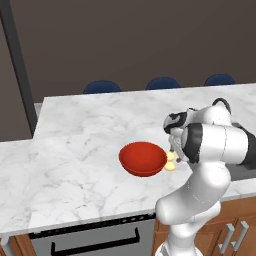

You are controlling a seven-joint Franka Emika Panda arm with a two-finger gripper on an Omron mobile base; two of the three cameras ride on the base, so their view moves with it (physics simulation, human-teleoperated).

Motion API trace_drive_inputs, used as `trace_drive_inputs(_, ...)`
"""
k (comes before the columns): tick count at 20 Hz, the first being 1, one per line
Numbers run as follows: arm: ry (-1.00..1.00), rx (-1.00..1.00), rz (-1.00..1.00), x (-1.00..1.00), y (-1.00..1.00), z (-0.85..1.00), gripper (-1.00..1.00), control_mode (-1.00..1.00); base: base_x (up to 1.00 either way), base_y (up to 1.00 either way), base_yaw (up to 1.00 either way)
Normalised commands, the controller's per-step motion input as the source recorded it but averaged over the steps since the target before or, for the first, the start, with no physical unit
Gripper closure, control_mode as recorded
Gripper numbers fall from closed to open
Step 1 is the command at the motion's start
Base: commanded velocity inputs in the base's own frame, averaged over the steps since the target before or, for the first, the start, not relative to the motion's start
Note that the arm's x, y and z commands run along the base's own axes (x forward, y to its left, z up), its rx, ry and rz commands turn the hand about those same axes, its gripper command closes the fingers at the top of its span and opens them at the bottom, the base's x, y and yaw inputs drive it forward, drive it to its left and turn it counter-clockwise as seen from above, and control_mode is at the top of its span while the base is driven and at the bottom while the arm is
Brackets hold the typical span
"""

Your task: Gather the eggs and milk located in the vicinity of the sink area and place them right next to the bowl.

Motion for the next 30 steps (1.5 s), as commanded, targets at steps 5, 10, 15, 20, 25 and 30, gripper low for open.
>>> trace_drive_inputs(5,0.00,0.00,-0.08,-0.31,-0.04,0.44,-1.00,-1.00,0.00,0.00,0.00)
trace_drive_inputs(10,0.00,0.00,-0.13,-0.13,0.00,0.65,-1.00,-1.00,0.00,0.00,0.00)
trace_drive_inputs(15,0.00,-0.02,-0.21,-0.26,0.16,0.60,-1.00,-1.00,0.00,0.00,0.00)
trace_drive_inputs(20,0.01,-0.06,-0.33,-0.30,0.46,0.36,-1.00,-1.00,0.00,0.00,0.00)
trace_drive_inputs(25,0.00,-0.08,-0.53,0.00,0.73,0.07,-1.00,-1.00,0.00,0.00,0.00)
trace_drive_inputs(30,0.03,-0.06,-0.70,0.00,0.60,0.00,-1.00,-1.00,0.00,0.00,0.00)
